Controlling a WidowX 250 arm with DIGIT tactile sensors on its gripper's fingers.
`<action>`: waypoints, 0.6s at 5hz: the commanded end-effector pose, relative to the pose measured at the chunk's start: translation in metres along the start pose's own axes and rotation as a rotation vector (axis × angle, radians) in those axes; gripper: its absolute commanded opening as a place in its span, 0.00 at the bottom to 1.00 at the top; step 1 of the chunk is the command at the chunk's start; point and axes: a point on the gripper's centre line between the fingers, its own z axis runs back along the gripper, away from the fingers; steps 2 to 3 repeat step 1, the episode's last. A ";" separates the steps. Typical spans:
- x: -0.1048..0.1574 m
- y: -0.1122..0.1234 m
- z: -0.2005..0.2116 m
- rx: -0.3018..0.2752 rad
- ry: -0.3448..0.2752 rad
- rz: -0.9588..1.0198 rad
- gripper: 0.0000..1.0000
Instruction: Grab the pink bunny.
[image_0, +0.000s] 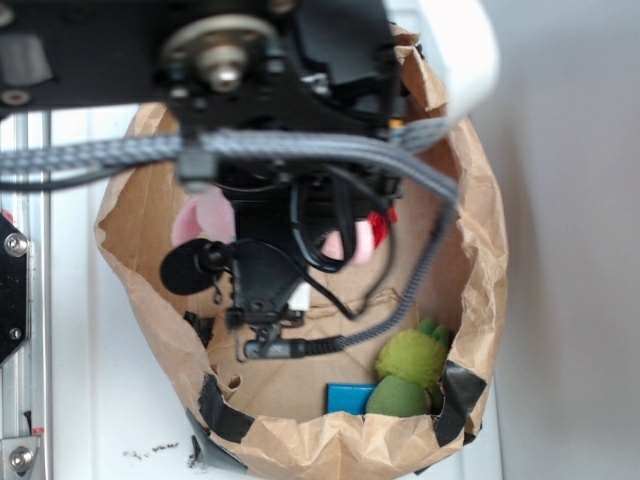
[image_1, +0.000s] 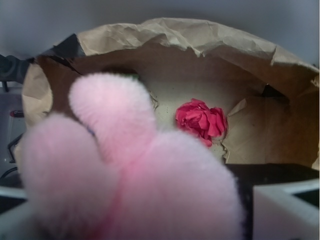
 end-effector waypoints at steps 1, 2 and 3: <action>0.005 0.012 0.013 0.031 -0.073 0.009 0.00; 0.005 0.012 0.013 0.031 -0.073 0.009 0.00; 0.005 0.012 0.013 0.031 -0.073 0.009 0.00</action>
